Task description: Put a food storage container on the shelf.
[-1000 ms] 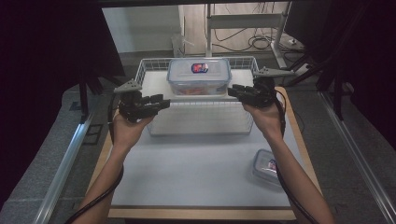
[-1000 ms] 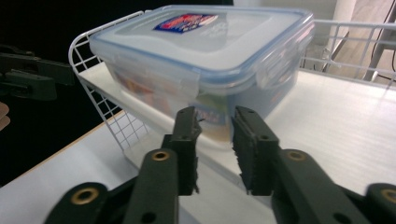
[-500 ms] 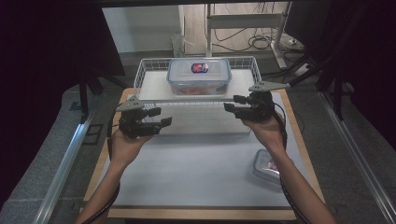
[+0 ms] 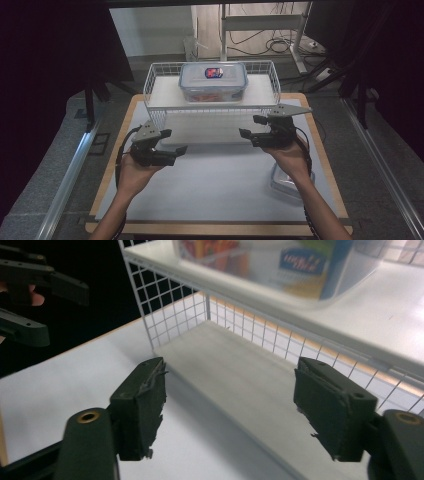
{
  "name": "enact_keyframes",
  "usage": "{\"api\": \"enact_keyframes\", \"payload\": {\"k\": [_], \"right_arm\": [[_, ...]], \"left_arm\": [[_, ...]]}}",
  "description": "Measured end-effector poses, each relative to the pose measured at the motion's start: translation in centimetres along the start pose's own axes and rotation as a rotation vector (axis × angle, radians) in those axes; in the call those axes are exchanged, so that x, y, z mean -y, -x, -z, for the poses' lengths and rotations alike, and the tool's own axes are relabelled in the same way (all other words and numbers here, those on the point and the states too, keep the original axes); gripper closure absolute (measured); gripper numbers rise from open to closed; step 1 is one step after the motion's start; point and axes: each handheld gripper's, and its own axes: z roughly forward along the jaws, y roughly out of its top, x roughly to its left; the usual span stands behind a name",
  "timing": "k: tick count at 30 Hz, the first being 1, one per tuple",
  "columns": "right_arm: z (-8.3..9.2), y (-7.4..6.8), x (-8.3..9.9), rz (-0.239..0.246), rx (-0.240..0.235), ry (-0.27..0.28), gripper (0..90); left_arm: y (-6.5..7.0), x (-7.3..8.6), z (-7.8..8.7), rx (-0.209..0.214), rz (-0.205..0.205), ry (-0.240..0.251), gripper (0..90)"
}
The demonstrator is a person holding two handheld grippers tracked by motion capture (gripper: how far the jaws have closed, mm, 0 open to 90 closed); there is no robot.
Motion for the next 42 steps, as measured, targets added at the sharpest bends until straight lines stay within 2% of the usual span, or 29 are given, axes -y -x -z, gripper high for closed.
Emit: {"api": "enact_keyframes", "payload": {"k": [6,8,12,14,20,25,27,28,31,35,40,42], "right_arm": [[-0.1,-0.8,1.8,0.009,0.002,-0.031,21.5],[-0.2,-1.0,2.4,0.014,0.005,-0.042,20.1],[-0.2,-1.1,3.5,0.013,0.017,-0.054,16.9],[-0.2,-1.1,3.9,0.010,0.025,-0.052,14.9],[0.0,-1.3,5.2,-0.003,0.025,-0.058,11.1],[0.5,-1.7,6.8,-0.016,0.013,-0.054,9.6],[0.6,-1.8,7.0,-0.020,0.009,-0.056,10.1],[0.9,-2.1,7.7,-0.045,-0.010,-0.064,10.0],[1.1,-2.3,8.2,-0.049,-0.013,-0.067,10.1],[1.5,-3.0,9.3,-0.033,-0.003,-0.068,9.8],[1.6,-4.2,11.4,0.010,0.021,-0.096,8.1],[1.6,-4.4,11.7,0.015,0.023,-0.102,7.9]], "left_arm": [[0.7,2.3,-0.1,-0.003,0.014,-0.015,12.7],[0.8,2.5,-0.1,-0.002,0.016,-0.013,10.8],[1.0,4.1,-0.4,0.015,0.038,-0.004,9.2],[1.2,4.7,-0.8,0.006,0.026,-0.028,7.7],[1.7,5.6,-1.0,0.017,0.035,-0.023,5.8],[2.5,7.0,-0.4,0.000,0.038,0.034,5.0],[2.7,7.4,-0.2,-0.002,0.039,0.043,4.9],[2.8,7.6,-0.2,-0.005,0.037,0.044,4.7],[3.2,8.5,-0.1,-0.022,0.026,0.026,4.6],[3.7,9.5,-0.2,-0.020,0.026,-0.013,4.2],[4.8,10.8,0.0,-0.055,-0.019,-0.067,3.0],[4.9,11.0,0.1,-0.059,-0.021,-0.073,2.8]]}}
